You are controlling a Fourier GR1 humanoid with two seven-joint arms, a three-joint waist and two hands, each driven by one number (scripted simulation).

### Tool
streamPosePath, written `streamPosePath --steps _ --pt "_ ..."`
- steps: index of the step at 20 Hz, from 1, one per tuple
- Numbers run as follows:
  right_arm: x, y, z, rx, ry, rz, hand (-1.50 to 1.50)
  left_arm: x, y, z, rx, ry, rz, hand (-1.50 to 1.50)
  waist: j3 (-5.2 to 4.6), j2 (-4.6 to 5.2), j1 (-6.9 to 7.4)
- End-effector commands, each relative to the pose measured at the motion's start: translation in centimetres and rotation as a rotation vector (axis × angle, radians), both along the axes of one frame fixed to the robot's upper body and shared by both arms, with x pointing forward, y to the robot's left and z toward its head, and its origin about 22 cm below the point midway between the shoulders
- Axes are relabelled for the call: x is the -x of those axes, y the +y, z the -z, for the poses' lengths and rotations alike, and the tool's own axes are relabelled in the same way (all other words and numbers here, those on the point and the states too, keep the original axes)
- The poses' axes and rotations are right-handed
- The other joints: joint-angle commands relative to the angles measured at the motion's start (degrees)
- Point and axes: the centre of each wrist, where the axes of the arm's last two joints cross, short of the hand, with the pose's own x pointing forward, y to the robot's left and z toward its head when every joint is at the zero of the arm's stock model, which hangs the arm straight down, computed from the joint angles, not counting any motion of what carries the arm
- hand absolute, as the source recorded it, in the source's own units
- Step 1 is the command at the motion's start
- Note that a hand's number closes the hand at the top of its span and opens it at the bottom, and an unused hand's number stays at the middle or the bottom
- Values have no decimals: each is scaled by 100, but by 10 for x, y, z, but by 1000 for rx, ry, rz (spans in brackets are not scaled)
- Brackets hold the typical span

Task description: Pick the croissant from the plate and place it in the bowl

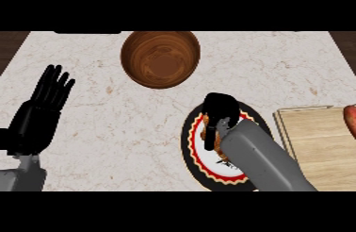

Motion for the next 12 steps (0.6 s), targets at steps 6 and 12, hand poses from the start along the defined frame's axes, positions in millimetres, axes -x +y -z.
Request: streamPosePath --steps 6,12 --pt "23 47 -7 -3 -42 -277 150 -9 -8 -9 5 -13 3 0 10 15 -5" --pt "58 110 -36 -145 -211 -663 150 -21 -13 -8 -12 2 59 0 8 85 336"
